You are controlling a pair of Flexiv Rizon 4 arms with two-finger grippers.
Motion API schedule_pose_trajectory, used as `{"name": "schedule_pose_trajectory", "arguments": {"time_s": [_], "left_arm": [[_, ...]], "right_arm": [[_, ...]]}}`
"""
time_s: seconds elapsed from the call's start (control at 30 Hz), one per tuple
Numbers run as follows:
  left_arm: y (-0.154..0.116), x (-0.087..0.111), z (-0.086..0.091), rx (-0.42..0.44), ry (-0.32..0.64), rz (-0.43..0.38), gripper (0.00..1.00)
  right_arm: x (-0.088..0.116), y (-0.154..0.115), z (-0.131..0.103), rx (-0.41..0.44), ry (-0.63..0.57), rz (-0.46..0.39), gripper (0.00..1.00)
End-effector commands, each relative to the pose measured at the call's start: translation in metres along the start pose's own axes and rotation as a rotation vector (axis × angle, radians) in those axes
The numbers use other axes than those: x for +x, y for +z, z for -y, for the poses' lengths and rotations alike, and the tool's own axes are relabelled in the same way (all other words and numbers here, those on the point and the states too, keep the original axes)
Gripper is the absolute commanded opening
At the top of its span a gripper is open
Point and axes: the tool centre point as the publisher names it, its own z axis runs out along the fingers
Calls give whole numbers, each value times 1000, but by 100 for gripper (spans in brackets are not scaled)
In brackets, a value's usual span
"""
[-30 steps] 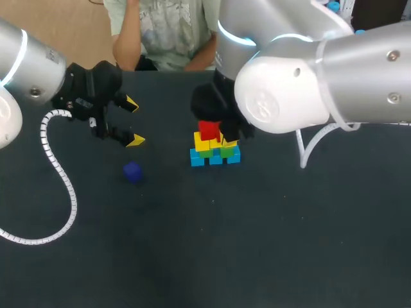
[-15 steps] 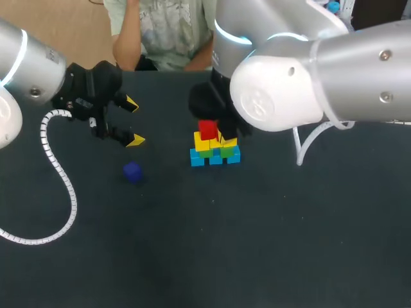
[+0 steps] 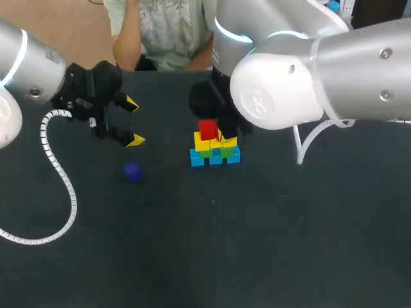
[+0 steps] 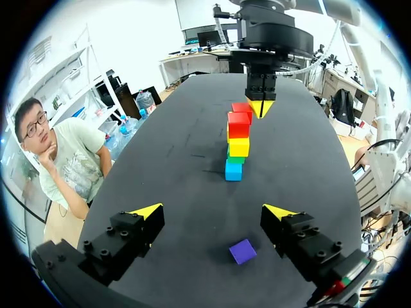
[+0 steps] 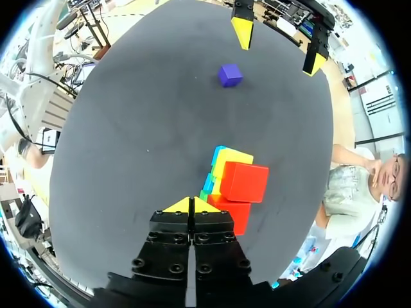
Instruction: Place the blue cubes, place green cubes on the blue cubes, place the yellow cubes on the green cubes, then place the red cubes on the yellow cubes, and place purple cube on the red cubes.
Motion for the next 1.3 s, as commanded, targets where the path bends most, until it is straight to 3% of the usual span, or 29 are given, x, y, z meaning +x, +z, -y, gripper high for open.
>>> {"name": "schedule_pose_trajectory", "arguments": {"time_s": [0.03,0.6,0.83,1.07,1.3], "left_arm": [[0,1,-1,1,2,3,100],[0,1,-1,1,2,3,100],[0,1,-1,1,2,3,100],[0,1,-1,1,2,3,100],[0,1,-1,1,2,3,100]], "right_arm": [[1,0,2,-1,-1,1,0],[-2,3,8,-4,-11,1,0],[-1,-4,0,4,-13,22,0],[13,-26,-14,52,23,102,0],[45,-41,-13,116,108,170,0]]}}
